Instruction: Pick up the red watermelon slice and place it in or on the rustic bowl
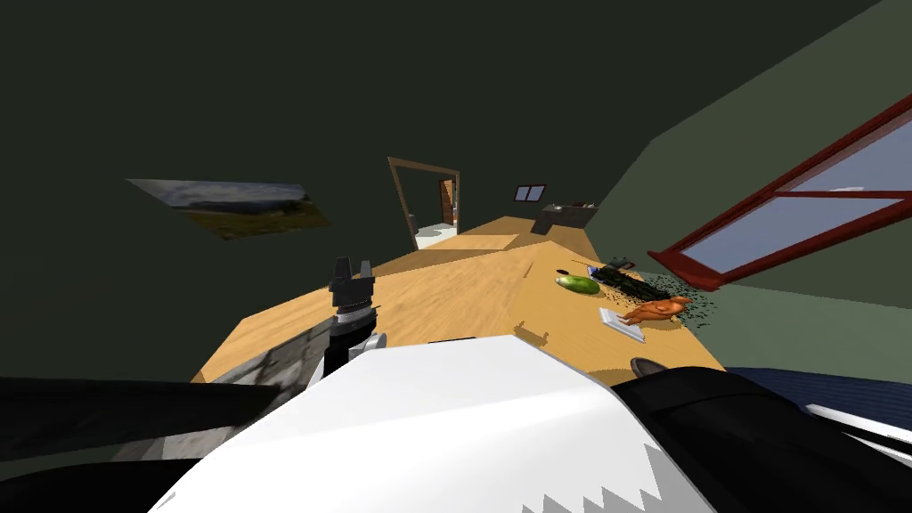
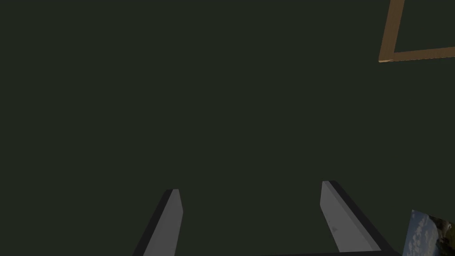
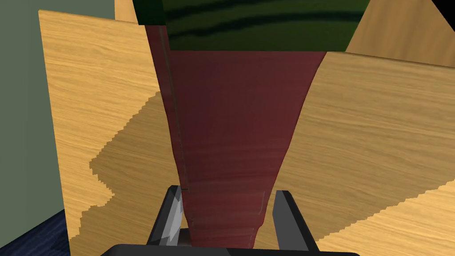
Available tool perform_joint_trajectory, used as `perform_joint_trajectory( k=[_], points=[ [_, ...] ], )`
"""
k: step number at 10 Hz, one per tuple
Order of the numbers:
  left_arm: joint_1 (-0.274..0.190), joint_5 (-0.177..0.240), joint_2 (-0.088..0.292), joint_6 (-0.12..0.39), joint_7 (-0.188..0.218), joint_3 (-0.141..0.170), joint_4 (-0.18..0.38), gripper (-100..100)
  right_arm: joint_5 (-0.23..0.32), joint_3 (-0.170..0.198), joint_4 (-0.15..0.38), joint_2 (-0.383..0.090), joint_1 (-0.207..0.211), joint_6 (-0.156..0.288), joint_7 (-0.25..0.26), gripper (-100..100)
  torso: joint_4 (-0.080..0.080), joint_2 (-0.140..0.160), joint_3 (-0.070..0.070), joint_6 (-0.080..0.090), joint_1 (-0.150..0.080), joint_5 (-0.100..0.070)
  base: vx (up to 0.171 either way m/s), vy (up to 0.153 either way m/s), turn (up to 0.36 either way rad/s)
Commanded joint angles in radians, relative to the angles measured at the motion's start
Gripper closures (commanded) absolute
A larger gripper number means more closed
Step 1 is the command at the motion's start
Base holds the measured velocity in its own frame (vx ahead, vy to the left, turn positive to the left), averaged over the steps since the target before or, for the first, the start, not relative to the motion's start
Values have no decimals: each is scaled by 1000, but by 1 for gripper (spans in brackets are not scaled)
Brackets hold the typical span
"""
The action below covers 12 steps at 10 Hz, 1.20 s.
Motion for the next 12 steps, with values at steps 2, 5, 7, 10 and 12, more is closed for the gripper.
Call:
perform_joint_trajectory(
  k=[2,5,7,10,12],
  points=[
    [0,0,0,0,0,0,0,0,-4,-16,1,-9,-20,-27,-75,100,0,-1,0,2,-1,0,-153,-74,228],
    [0,0,0,0,0,0,0,0,-8,-26,-3,-16,-32,-44,-152,100,-1,-2,-1,5,3,1,-126,-47,137],
    [0,0,0,0,0,0,0,0,-8,-26,-3,-16,-32,-44,-152,100,-1,-1,-1,3,3,3,-99,-49,78],
    [0,0,0,0,0,0,0,0,-18,-43,-16,-31,-54,-78,-253,100,-1,-2,-1,0,0,2,-154,-73,202],
    [0,0,0,0,0,0,0,0,-18,-43,-16,-31,-54,-78,-257,100,0,0,0,0,-6,0,-114,-61,58]
  ],
)
